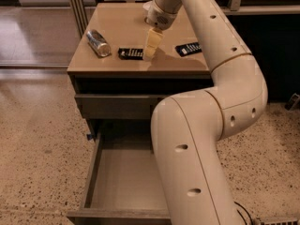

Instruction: Place rxbar chocolate into middle drawer

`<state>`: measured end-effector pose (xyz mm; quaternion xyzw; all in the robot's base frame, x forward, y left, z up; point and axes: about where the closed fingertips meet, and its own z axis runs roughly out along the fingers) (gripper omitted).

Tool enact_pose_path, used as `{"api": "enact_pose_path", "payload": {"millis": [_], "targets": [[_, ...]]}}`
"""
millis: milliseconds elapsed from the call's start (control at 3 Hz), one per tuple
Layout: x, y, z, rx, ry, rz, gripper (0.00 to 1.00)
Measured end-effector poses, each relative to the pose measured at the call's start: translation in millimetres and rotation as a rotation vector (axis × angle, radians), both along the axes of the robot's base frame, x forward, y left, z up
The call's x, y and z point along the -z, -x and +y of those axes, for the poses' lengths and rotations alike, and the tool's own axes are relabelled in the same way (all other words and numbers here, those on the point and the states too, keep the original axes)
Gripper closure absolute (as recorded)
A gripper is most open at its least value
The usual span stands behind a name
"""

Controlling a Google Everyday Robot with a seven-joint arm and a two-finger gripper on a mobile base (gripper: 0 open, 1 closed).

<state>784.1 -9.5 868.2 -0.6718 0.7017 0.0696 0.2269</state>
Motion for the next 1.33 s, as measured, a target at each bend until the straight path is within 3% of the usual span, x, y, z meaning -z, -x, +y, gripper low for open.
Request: {"api": "enact_pose_path", "payload": {"millis": [667,1000,1333], "targets": [[18.8,0.7,19.9,-0.046,0.028,0.029,0.00],[37.2,4.1,32.0,-0.081,0.052,0.069,0.00],[37.3,4.1,32.1,-0.081,0.052,0.069,0.00]]}}
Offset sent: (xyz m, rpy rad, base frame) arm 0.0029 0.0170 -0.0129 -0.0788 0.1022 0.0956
